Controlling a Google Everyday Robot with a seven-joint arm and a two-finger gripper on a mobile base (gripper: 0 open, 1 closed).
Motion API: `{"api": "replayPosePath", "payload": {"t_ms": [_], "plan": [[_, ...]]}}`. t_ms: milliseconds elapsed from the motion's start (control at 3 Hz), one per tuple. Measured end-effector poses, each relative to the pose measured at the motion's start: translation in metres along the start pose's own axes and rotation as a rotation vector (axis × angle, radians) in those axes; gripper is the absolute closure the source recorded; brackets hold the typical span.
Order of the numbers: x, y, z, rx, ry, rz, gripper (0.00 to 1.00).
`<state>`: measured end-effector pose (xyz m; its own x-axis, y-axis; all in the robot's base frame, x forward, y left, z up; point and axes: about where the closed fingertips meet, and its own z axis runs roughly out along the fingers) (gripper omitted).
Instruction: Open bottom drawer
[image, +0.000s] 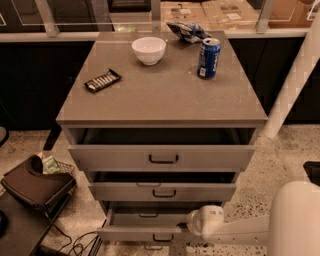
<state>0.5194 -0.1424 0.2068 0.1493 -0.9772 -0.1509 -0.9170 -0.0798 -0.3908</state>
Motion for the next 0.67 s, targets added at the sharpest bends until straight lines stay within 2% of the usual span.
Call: {"api": "replayPosePath", "payload": {"t_ms": [333, 667], "plan": [[0.001, 0.008, 0.020, -0.030, 0.004, 0.022, 1.00], [0.003, 0.028, 0.023, -0.076, 0.034, 0.054, 1.00]]}}
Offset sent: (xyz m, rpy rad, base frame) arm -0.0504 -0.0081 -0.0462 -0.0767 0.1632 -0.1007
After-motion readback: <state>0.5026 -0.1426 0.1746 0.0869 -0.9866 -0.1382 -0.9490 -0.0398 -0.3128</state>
